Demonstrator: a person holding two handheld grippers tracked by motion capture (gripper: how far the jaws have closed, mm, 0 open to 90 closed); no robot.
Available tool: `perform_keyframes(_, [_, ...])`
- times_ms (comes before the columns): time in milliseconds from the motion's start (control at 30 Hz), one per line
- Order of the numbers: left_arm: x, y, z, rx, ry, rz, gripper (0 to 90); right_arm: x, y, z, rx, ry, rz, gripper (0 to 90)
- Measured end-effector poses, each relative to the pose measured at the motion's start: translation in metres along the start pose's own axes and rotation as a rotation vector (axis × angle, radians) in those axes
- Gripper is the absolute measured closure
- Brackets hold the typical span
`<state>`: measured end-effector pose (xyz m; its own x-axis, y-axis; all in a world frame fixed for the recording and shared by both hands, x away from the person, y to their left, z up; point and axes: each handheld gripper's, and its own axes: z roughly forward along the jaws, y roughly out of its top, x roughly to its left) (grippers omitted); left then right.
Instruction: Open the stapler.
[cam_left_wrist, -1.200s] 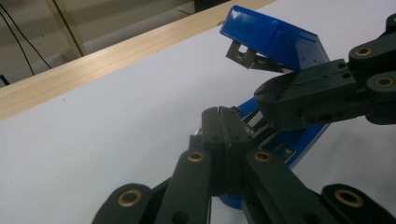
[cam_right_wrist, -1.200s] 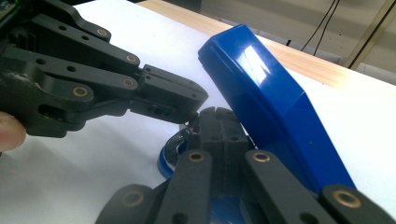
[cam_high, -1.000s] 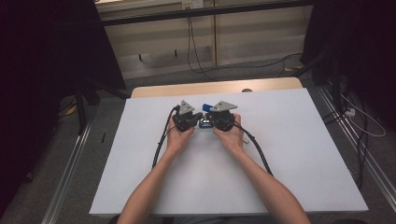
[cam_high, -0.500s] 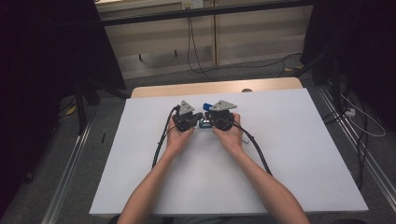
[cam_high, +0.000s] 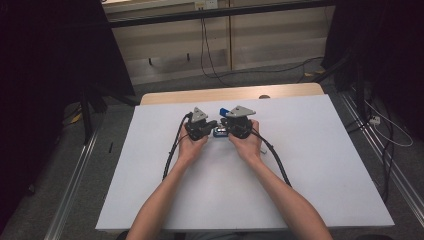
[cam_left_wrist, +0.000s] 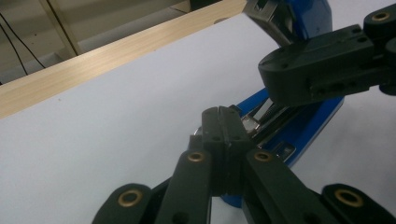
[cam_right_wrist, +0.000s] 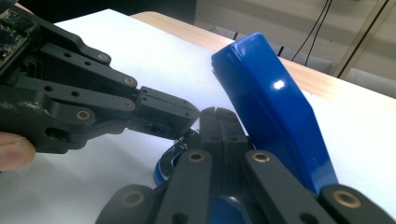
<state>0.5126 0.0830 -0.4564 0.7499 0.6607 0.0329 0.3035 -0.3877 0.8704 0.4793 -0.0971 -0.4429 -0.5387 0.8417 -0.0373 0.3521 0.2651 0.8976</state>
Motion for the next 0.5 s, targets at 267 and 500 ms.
perform_keyframes(267, [-0.0004,0.0003,0.0000,0.002,0.003,-0.002,90.0,-0.0022,0.0006,-0.0019,-0.006,0.006,0.015,90.0])
perform_keyframes(500, [-0.0011,0.0010,0.0001,0.006,0.010,-0.001,90.0,-0.0042,0.0020,-0.0044,-0.012,-0.002,0.024,90.0])
